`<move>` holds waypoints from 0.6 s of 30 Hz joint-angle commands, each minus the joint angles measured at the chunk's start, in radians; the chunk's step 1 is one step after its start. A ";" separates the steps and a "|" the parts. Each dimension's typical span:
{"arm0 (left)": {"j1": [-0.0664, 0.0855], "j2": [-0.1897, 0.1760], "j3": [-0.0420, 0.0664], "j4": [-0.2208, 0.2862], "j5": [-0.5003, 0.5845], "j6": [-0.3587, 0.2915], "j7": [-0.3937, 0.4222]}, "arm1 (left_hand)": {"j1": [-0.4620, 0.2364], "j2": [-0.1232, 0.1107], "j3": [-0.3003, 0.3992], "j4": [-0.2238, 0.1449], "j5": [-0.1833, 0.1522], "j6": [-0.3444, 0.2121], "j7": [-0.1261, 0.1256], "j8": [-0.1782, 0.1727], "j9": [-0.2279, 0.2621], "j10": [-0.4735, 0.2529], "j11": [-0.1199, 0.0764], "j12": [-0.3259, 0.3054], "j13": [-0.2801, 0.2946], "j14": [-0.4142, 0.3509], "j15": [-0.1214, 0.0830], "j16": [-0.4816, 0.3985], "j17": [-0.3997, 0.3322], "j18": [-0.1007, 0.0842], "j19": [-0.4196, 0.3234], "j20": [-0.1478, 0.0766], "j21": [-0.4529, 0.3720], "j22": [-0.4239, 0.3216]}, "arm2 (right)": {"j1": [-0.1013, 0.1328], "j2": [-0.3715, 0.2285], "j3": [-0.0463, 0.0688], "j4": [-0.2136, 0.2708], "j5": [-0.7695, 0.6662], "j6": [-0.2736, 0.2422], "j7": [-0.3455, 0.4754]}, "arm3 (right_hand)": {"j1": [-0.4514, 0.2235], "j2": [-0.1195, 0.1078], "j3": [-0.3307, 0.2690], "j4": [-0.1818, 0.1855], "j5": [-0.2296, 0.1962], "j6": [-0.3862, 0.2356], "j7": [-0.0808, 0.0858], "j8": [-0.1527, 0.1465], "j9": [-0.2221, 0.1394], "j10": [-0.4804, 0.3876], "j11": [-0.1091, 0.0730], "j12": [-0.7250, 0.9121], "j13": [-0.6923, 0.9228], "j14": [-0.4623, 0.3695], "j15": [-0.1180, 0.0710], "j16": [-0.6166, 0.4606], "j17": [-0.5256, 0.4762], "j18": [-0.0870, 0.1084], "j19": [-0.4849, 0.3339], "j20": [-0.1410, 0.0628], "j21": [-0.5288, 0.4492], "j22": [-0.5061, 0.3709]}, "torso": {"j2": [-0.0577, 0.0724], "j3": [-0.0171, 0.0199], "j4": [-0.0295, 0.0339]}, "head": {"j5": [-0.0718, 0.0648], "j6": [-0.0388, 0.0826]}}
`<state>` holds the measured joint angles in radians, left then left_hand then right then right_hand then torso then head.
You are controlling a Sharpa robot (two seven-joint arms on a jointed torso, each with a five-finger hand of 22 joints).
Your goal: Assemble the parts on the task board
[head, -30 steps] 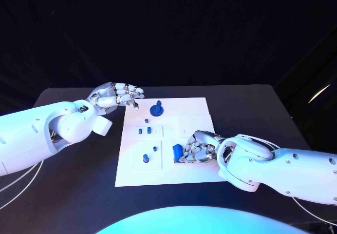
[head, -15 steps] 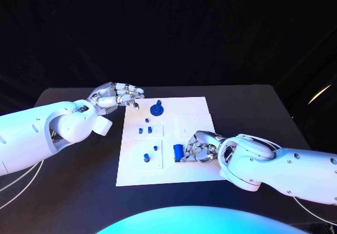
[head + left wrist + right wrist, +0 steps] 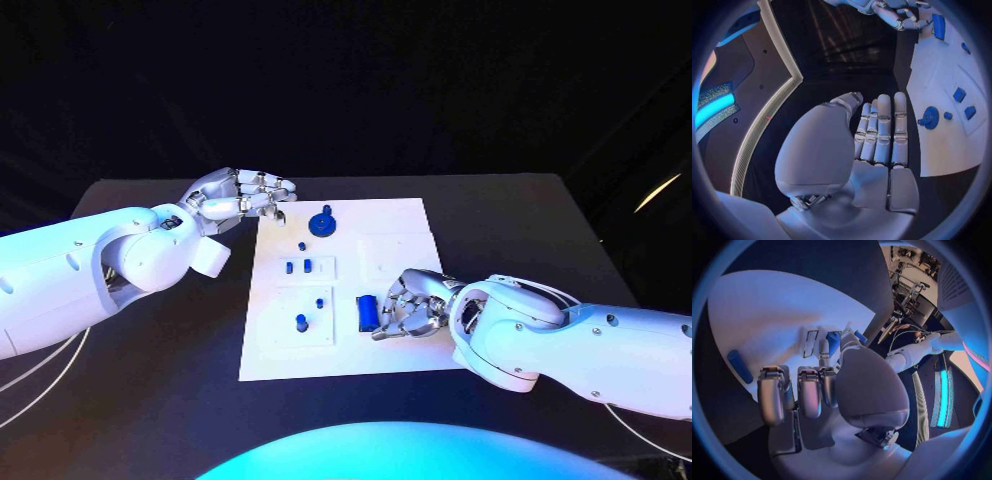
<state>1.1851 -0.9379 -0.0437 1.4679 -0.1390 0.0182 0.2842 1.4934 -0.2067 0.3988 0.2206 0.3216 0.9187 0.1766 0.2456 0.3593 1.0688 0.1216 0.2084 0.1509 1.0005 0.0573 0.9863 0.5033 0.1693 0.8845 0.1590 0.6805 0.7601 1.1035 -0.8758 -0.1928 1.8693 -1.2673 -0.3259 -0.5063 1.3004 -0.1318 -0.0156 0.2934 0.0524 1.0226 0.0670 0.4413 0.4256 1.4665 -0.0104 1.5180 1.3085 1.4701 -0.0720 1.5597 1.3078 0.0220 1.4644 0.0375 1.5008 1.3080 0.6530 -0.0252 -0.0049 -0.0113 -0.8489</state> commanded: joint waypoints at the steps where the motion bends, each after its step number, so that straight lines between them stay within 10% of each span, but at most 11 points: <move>1: 0.000 0.001 0.001 0.002 0.006 0.016 0.005 | 0.002 0.012 0.005 0.000 -0.001 0.008 0.001 -0.002 0.000 0.002 0.001 -0.005 -0.001 -0.006 0.000 0.004 0.001 0.011 -0.006 0.001 0.005 0.001 | 0.000 0.002 0.000 -0.001 -0.012 0.001 0.009 | 0.005 0.014 0.013 0.000 -0.002 0.005 -0.001 0.004 0.002 0.080 0.003 0.004 0.232 0.094 0.001 -0.001 0.233 -0.009 0.089 0.000 0.003 0.246 | 0.000 0.0001 0.0005 | 0.001 0.000; 10: 0.000 0.001 0.000 0.002 0.006 0.018 0.004 | 0.002 0.012 0.005 0.000 -0.001 0.008 0.001 -0.002 0.000 0.002 0.001 -0.005 -0.001 -0.006 0.000 0.004 0.001 0.011 -0.006 0.001 0.005 0.001 | -0.001 0.019 0.000 -0.017 -0.031 -0.027 -0.008 | -0.027 0.090 0.039 -0.001 0.003 0.004 -0.003 0.007 0.002 0.081 0.001 0.006 0.233 0.094 0.000 -0.001 0.232 -0.009 0.089 -0.001 0.004 0.246 | 0.000 -0.0001 0.0006 | 0.002 -0.002; 18: 0.000 0.001 0.000 0.002 0.005 0.018 0.003 | 0.002 0.012 0.006 0.000 -0.001 0.008 0.001 -0.002 0.000 0.003 0.001 -0.005 -0.001 -0.006 0.000 0.004 0.002 0.011 -0.006 0.001 0.006 0.002 | -0.001 0.026 0.000 -0.029 -0.042 -0.036 -0.015 | -0.027 0.111 0.047 -0.002 0.006 0.004 -0.005 0.009 0.002 0.082 -0.001 0.006 0.233 0.094 -0.001 -0.001 0.233 -0.009 0.089 -0.002 0.004 0.246 | 0.000 -0.0001 0.0003 | 0.001 -0.003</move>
<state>1.1851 -0.9380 -0.0438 1.4678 -0.1390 0.0192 0.2830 1.4975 -0.2025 0.3988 0.2206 0.3216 0.9187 0.1766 0.2456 0.3592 1.0688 0.1216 0.2085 0.1509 1.0005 0.0573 0.9863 0.5043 0.1693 0.8845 0.1590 0.6805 0.7615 1.1030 -0.8507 -0.1929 1.8408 -1.2876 -0.3519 -0.5160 1.2726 -0.0303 0.0267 0.2923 0.0524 1.0226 0.0670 0.4452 0.4265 1.4667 -0.0104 1.5179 1.3084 1.4701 -0.0719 1.5597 1.3076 0.0219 1.4644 0.0376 1.5007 1.3078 0.6531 -0.0252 -0.0044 -0.0099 -0.8516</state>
